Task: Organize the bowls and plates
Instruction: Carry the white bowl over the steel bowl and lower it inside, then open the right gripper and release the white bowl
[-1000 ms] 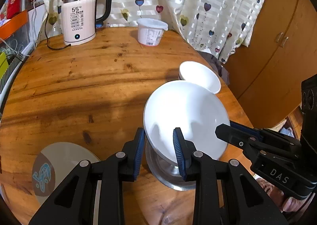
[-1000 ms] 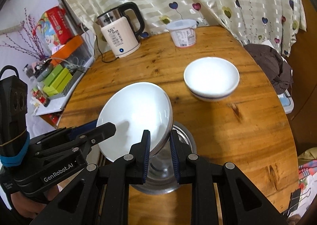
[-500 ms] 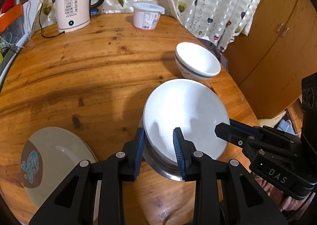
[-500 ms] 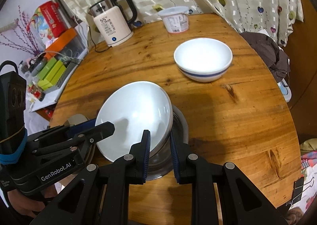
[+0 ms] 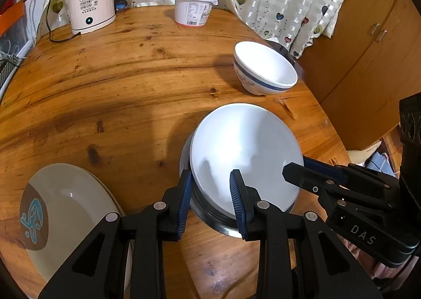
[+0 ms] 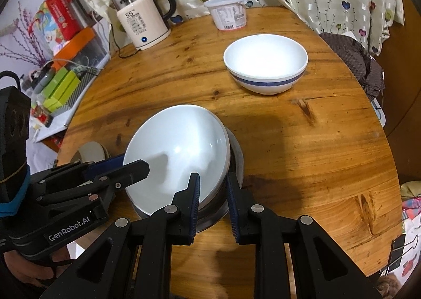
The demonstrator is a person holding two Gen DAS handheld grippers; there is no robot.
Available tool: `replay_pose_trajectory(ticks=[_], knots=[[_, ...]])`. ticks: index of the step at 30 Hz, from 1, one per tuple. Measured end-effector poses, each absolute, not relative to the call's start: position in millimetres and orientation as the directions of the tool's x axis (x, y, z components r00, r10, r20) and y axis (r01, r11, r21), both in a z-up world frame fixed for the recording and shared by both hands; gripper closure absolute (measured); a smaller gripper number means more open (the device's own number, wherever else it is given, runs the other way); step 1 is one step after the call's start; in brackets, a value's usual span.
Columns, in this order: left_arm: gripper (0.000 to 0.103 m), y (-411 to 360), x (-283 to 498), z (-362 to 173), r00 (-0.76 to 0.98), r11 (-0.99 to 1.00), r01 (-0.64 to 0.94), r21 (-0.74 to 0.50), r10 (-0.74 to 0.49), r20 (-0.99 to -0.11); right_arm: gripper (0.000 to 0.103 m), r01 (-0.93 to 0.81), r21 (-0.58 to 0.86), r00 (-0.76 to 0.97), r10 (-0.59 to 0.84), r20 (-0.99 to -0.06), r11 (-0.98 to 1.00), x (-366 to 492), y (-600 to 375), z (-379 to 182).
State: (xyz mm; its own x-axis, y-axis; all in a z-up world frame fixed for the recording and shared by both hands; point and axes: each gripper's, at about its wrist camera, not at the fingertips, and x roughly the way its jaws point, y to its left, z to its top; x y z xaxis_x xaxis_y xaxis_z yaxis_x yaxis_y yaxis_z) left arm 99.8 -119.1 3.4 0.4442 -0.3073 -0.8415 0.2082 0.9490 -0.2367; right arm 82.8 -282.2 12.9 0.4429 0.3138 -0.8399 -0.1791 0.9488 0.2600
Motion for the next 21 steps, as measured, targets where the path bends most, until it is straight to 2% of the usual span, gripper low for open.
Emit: replay_pose_trajectory(ticks=[3,7,21], knots=[[0.072,-119.7,99.5,3.3,0.44,0.949,0.211,-0.234,-0.307,-0.844,0.08,-0.184,0.252,0.441,0.309,-0.843,0.95,82.8,-281.4,13.1],[0.072,-120.1,99.0,3.4,0.44,0.949,0.212,-0.235,-0.307,-0.844,0.073,-0.198,0.243,0.438,0.307,-0.845,0.95,82.5,-277.9,13.1],[0.072,-118.4,93.9,7.8,0.453,0.949,0.214,-0.232,-0.307,-0.837,0.072,-0.213,0.238,0.451,0.312,-0.836,0.948,81.3,-277.6,18.2]])
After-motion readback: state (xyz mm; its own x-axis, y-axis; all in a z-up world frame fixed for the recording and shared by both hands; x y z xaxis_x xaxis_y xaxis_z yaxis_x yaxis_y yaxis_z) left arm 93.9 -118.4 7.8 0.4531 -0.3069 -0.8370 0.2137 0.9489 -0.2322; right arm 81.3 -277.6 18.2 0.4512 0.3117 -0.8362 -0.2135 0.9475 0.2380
